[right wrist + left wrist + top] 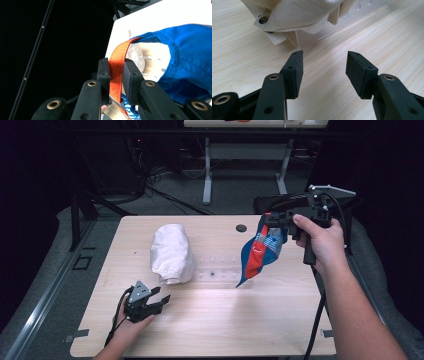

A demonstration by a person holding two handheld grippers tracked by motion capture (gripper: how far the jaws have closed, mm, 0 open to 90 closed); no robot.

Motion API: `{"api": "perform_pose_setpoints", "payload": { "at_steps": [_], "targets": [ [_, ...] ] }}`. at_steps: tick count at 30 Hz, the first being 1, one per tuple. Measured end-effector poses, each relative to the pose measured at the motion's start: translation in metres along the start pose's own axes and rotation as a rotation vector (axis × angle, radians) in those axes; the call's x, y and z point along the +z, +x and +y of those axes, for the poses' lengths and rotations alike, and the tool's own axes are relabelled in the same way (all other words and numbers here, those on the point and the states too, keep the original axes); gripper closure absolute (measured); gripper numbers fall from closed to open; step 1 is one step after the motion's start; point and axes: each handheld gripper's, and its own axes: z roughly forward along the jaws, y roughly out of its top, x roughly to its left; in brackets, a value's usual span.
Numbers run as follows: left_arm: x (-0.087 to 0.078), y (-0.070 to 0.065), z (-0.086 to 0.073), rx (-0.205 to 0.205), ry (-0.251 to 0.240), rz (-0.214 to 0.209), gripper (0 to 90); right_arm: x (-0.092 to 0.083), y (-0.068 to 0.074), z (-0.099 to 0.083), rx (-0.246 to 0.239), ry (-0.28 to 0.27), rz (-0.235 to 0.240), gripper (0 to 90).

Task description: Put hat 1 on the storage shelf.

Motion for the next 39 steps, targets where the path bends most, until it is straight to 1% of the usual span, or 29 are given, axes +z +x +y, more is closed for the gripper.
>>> {"api": "perform_pose_setpoints", "payload": {
  "at_steps": [1,2,4,8,10,11,12,13,16,18,19,20,24,25,26,30,31,34,39],
  "targets": [
    [0.000,0.000,0.000,-0.005,-0.004,0.000,48.3,0.001,0.001,0.001,0.000,0.002,-0.001,77.8],
    [0.000,0.000,0.000,-0.006,-0.005,0.000,48.3,0.002,0.002,0.003,-0.012,0.011,-0.004,77.8],
    [0.000,0.001,0.000,-0.007,-0.005,0.000,48.3,0.006,0.005,0.005,-0.014,0.008,-0.011,77.8],
    [-0.001,0.003,0.000,-0.008,-0.001,0.000,48.3,0.012,0.009,0.011,-0.022,0.015,-0.007,77.8],
    [-0.001,0.004,0.000,-0.011,-0.001,0.001,48.4,0.015,0.010,0.014,-0.030,0.017,-0.019,77.8],
    [-0.001,0.004,0.000,-0.011,-0.004,0.002,48.4,0.017,0.010,0.015,-0.028,0.017,-0.021,77.8],
    [-0.002,0.005,0.000,-0.005,0.008,-0.001,48.4,0.018,0.009,0.017,-0.032,0.020,-0.019,77.8],
    [-0.001,0.005,0.000,-0.013,-0.003,0.000,48.5,0.020,0.009,0.018,-0.025,0.017,-0.018,77.8],
    [-0.001,0.006,0.000,-0.010,-0.003,0.001,48.4,0.026,0.006,0.021,-0.022,0.026,-0.036,77.8],
    [-0.001,0.006,0.000,-0.010,-0.004,0.002,48.5,0.027,0.003,0.023,-0.019,0.034,-0.038,77.8],
    [-0.002,0.006,0.000,-0.011,-0.004,0.002,48.5,0.028,0.003,0.024,-0.014,0.028,-0.037,77.8],
    [-0.002,0.006,0.000,-0.010,-0.004,0.002,48.6,0.027,0.002,0.025,-0.017,0.033,-0.041,77.7],
    [-0.001,0.006,0.000,-0.012,-0.002,0.005,48.5,0.022,-0.005,0.031,-0.001,0.020,-0.056,77.7],
    [0.000,0.006,0.000,-0.012,-0.002,0.005,48.5,0.020,-0.008,0.032,-0.002,0.024,-0.059,77.8],
    [-0.001,0.006,0.000,-0.010,0.005,0.002,48.6,0.018,-0.009,0.032,0.006,0.018,-0.061,77.7],
    [0.001,0.005,0.000,-0.011,0.003,0.007,48.6,0.010,-0.018,0.034,0.011,0.015,-0.071,77.7],
    [0.001,0.005,0.000,-0.010,0.006,0.008,48.6,0.009,-0.019,0.034,0.021,0.007,-0.075,77.7],
    [0.001,0.004,-0.001,-0.005,0.008,0.009,48.6,0.004,-0.024,0.034,0.020,0.012,-0.080,77.7],
    [0.000,0.004,-0.002,-0.006,0.011,0.016,48.6,0.004,-0.028,0.035,0.033,0.001,-0.088,77.7]
  ]
}}
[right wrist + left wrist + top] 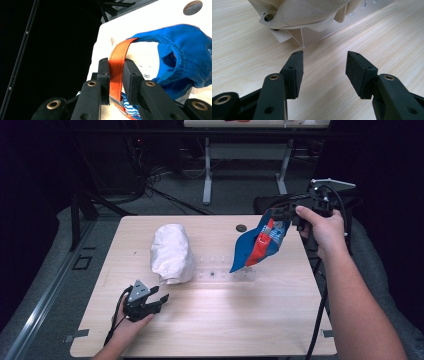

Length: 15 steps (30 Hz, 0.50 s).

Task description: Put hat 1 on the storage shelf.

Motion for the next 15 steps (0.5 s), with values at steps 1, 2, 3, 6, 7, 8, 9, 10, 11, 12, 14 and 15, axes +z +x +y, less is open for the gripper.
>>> {"api": "perform_pose_setpoints", "payload": {
  "at_steps": [1,2,3,6,7,8,9,10,11,12,14,15],
  "targets": [
    [0.000,0.000,0.000,-0.002,-0.002,-0.001,48.6,0.000,0.000,0.000,-0.004,0.006,0.004,77.7],
    [-0.001,0.000,-0.001,-0.004,-0.002,0.002,48.6,0.002,0.001,0.001,-0.003,0.005,0.008,77.7],
    [-0.002,0.001,-0.002,-0.005,-0.002,0.005,48.6,0.003,0.002,0.002,-0.008,0.010,0.008,77.7],
    [-0.003,0.001,-0.003,-0.011,-0.005,0.010,48.6,0.006,0.008,0.003,-0.023,0.027,0.005,77.7],
    [-0.004,0.001,-0.004,-0.010,-0.003,0.011,48.6,0.006,0.009,0.004,-0.036,0.036,0.006,77.7],
    [-0.004,0.001,-0.004,-0.010,-0.001,0.012,48.6,0.006,0.011,0.004,-0.036,0.034,0.010,77.7],
    [-0.005,0.001,-0.005,-0.010,0.001,0.014,48.6,0.006,0.012,0.004,-0.039,0.038,0.009,77.8],
    [-0.005,0.001,-0.005,-0.008,0.003,0.017,48.6,0.005,0.012,0.005,-0.042,0.043,0.005,77.7],
    [-0.006,0.001,-0.006,-0.007,0.002,0.018,48.6,0.004,0.012,0.005,-0.045,0.046,-0.001,77.7],
    [-0.006,0.001,-0.006,-0.013,0.001,0.021,48.6,0.004,0.012,0.006,-0.048,0.051,-0.006,77.7],
    [-0.007,0.001,-0.007,-0.007,0.004,0.028,48.6,0.002,0.010,0.007,-0.051,0.065,-0.006,77.7],
    [-0.007,0.001,-0.008,-0.014,0.004,0.032,48.6,0.002,0.009,0.007,-0.054,0.072,-0.010,77.8]
  ]
}}
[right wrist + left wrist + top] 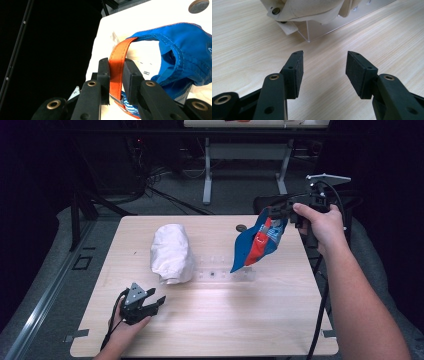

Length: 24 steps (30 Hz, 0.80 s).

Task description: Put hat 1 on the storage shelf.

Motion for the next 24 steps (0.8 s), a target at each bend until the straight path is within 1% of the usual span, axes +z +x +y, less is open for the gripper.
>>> {"api": "perform_pose_setpoints", "payload": {
  "at_steps": [3,7,9,10,11,13,16,18,21,23,24],
  "targets": [
    [-0.001,0.001,-0.002,-0.001,0.003,0.007,48.6,-0.001,-0.001,0.001,-0.001,0.010,0.009,77.7],
    [-0.002,0.000,-0.005,-0.005,0.010,0.016,48.6,-0.004,-0.005,0.002,-0.011,0.028,0.002,77.7],
    [-0.003,-0.002,-0.005,0.002,0.006,0.017,48.6,-0.005,-0.008,0.003,-0.013,0.037,-0.002,77.7],
    [-0.005,-0.005,-0.004,0.000,0.001,0.012,48.8,-0.005,-0.008,0.003,-0.014,0.034,-0.005,77.7],
    [-0.006,-0.009,-0.001,0.010,-0.011,0.003,48.9,-0.006,-0.009,0.003,-0.014,0.033,-0.004,77.7],
    [-0.007,-0.019,0.006,0.040,-0.031,-0.017,49.0,-0.006,-0.009,0.003,-0.015,0.032,-0.006,77.8],
    [-0.001,-0.038,0.021,0.084,-0.046,-0.072,48.9,-0.005,-0.007,0.002,-0.016,0.023,0.002,77.8],
    [0.009,-0.051,0.033,0.105,-0.052,-0.111,49.0,-0.003,-0.004,0.002,-0.020,0.027,0.007,77.8],
    [0.027,-0.071,0.054,0.128,-0.068,-0.155,48.9,0.001,-0.001,0.001,-0.016,0.021,0.009,77.8],
    [0.040,-0.083,0.067,0.151,-0.077,-0.174,49.0,0.003,0.002,0.001,-0.019,0.023,0.009,77.8],
    [0.046,-0.088,0.073,0.153,-0.083,-0.187,49.2,0.004,0.003,0.002,-0.020,0.022,0.009,77.8]
  ]
}}
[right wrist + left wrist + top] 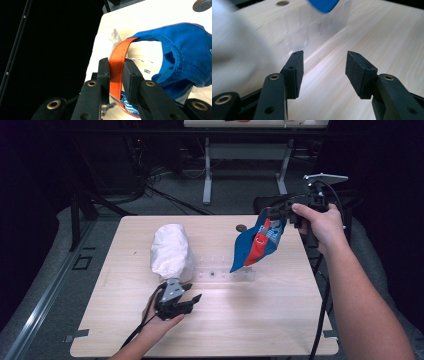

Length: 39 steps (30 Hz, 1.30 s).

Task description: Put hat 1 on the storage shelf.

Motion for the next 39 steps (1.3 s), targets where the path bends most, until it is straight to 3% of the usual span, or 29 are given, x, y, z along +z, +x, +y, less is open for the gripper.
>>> {"api": "perform_pose_setpoints", "payload": {
  "at_steps": [5,8,14,20,22,25,29,31,34,39],
  "targets": [
    [0.031,-0.010,0.025,0.015,-0.004,-0.018,50.7,0.006,0.005,0.001,-0.007,0.005,0.004,77.8],
    [0.045,-0.012,0.034,0.025,0.006,-0.003,53.6,0.009,0.006,0.002,-0.011,0.011,0.006,77.8],
    [0.067,-0.012,0.049,0.024,-0.002,0.014,62.4,0.013,0.009,0.001,-0.010,0.014,0.008,77.8],
    [0.085,-0.016,0.058,0.054,0.025,0.038,72.5,0.016,0.010,0.001,-0.010,0.016,0.012,77.8],
    [0.088,-0.015,0.060,0.057,0.029,0.046,81.8,0.016,0.011,0.001,-0.011,0.014,0.014,77.8],
    [0.089,-0.016,0.061,0.067,0.029,0.047,85.5,0.016,0.011,0.002,-0.013,0.010,0.014,77.8],
    [0.086,-0.020,0.065,0.048,0.002,0.034,87.0,0.017,0.014,0.002,-0.018,0.003,0.029,77.8],
    [0.084,-0.020,0.066,0.022,0.000,0.006,87.9,0.019,0.015,0.001,-0.019,0.005,0.032,77.8],
    [0.086,-0.025,0.063,0.015,0.020,0.031,88.1,0.021,0.016,0.000,-0.019,0.014,0.029,77.8],
    [0.084,-0.028,0.057,-0.034,0.002,0.051,88.3,0.028,0.017,-0.002,-0.023,0.028,0.035,77.8]
  ]
}}
